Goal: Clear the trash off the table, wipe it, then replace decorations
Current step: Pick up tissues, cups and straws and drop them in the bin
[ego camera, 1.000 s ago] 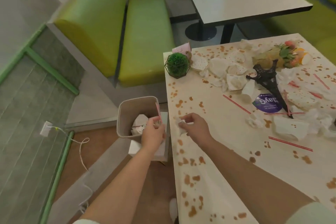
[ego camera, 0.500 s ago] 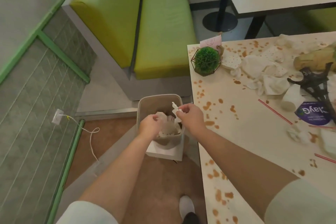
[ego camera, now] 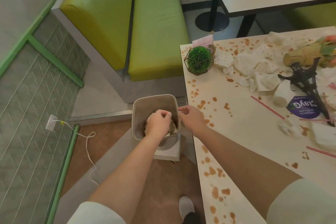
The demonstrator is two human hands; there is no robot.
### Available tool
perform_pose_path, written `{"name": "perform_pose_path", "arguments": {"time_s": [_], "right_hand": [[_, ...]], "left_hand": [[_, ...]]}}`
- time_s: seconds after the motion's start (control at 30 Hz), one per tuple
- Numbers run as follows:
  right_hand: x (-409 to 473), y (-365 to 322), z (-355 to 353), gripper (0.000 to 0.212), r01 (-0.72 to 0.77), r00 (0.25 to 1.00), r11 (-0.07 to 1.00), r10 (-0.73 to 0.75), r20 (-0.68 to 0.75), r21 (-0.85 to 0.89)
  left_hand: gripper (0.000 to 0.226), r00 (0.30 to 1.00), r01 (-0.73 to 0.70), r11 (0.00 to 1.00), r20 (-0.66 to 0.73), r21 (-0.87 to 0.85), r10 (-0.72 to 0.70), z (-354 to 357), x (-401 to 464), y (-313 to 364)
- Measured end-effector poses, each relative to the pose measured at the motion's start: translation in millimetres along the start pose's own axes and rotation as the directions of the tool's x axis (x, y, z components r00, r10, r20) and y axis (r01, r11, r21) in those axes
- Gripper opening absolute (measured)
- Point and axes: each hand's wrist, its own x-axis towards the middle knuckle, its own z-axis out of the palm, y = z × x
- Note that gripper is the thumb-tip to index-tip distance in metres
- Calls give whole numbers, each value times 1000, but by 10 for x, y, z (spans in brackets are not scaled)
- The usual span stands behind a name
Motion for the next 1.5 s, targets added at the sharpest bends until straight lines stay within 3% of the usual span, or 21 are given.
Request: {"name": "perform_pose_path", "arguments": {"time_s": [0.17, 0.33, 0.5, 0.67, 0.77, 0.87, 1.0, 1.27, 1.5], "right_hand": [[-45, 149, -479, 10, -7, 982, 989, 35, -186, 147], [-142, 427, -1028, 24, -27, 944, 981, 88, -318, 190], [-162, 708, -1514, 22, -61, 912, 975, 142, -385, 215], [-172, 1047, -2048, 8, -113, 904, 991, 132, -406, 71], [-189, 1343, -2391, 19, -170, 916, 968, 87, -391, -183], [-232, 1555, -2606, 31, -195, 943, 867, 37, -330, -458], [-238, 1797, -2818, 37, -117, 975, 794, -23, -222, -596], [-132, 2004, -2988, 21, 11, 989, 862, -85, -124, -507], [-12, 1936, -3220, 14, 94, 953, 940, -180, -243, -327]], "left_hand": [[19, 993, -90, 994, 77, 59, 85, 284, -109, 282], [21, 972, -172, 980, 177, 95, 153, 678, -256, 645], [21, 954, -215, 971, 235, 106, 185, 1054, -409, 964], [21, 952, -216, 971, 240, 100, 187, 1501, -571, 1257], [21, 949, -206, 975, 262, 89, 177, 1811, -698, 1415], [23, 945, -200, 976, 277, 82, 171, 2028, -789, 1468], [23, 941, -191, 978, 299, 87, 157, 2314, -908, 1534], [24, 958, -172, 967, 262, 186, 120, 2660, -966, 1662], [31, 980, -126, 926, 192, 356, 59, 2902, -894, 1899]]}}
